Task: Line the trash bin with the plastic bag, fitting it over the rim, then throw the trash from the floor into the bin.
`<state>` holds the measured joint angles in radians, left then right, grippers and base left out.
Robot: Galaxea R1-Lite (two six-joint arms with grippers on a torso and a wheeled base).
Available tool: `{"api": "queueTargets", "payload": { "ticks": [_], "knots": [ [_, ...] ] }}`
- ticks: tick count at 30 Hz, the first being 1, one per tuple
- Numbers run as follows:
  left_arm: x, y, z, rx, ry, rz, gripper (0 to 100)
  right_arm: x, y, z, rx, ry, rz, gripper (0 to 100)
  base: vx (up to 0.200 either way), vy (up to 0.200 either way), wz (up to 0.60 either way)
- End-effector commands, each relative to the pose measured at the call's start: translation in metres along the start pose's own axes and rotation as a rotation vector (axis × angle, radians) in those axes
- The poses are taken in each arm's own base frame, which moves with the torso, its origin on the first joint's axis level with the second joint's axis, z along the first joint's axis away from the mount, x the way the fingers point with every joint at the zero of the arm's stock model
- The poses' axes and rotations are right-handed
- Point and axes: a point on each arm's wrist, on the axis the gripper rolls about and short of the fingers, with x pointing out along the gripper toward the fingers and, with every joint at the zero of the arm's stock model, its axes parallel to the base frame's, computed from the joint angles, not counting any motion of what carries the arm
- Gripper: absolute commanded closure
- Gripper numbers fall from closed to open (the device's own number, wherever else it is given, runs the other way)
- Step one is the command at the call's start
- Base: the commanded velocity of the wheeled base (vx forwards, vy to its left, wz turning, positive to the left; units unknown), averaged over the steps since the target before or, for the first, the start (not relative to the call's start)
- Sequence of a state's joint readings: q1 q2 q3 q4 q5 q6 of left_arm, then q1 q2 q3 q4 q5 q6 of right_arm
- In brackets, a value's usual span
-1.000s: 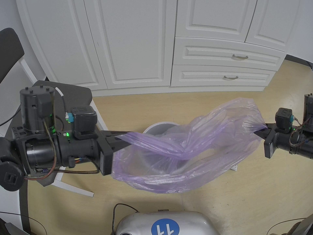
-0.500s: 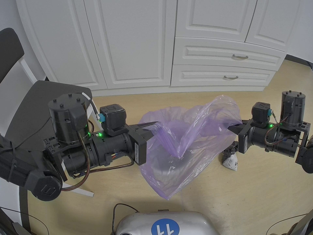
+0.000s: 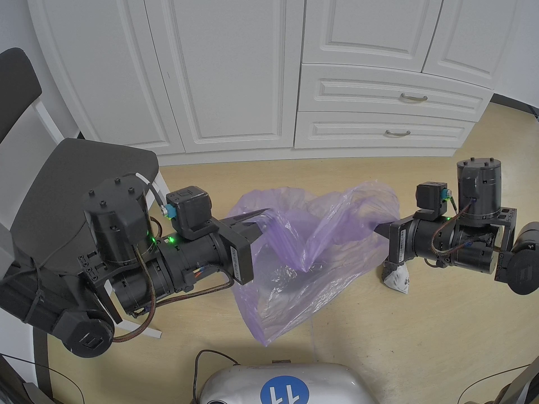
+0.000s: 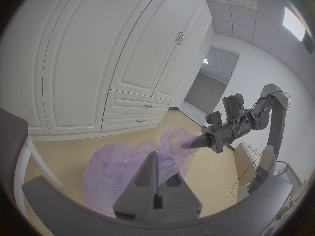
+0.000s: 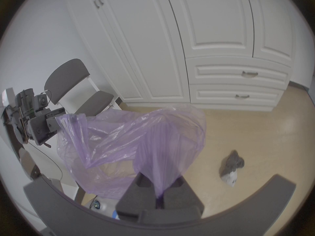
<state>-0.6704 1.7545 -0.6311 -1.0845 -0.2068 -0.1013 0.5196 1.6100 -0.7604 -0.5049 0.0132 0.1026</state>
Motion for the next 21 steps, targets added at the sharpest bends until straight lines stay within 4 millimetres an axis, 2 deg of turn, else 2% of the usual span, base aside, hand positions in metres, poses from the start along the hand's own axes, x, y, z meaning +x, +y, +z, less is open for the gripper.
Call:
{"api": "queueTargets", "payload": {
  "ticks": [1,8,13,16,21],
  "knots": [
    [-0.007,-0.003,0.010,-0.020,-0.024,0.005,100,0.002,0.010,0.011,0.052,0.019,-0.010,100,0.000,0.000,0.00],
    [0.000,0.000,0.009,-0.028,0.014,0.063,100,0.004,0.023,0.010,0.078,0.051,-0.063,100,0.000,0.000,0.00],
    [0.005,0.000,0.015,-0.039,0.075,0.118,100,0.006,0.023,0.011,0.080,0.049,-0.061,100,0.000,0.000,0.00],
    [0.014,0.003,0.023,-0.087,0.139,0.196,100,0.016,0.025,0.017,0.145,0.041,-0.062,100,0.000,0.000,0.00],
    [0.025,0.006,0.029,-0.201,0.179,0.223,100,0.028,0.026,0.015,0.183,0.071,-0.073,100,0.000,0.000,0.00]
  ]
}}
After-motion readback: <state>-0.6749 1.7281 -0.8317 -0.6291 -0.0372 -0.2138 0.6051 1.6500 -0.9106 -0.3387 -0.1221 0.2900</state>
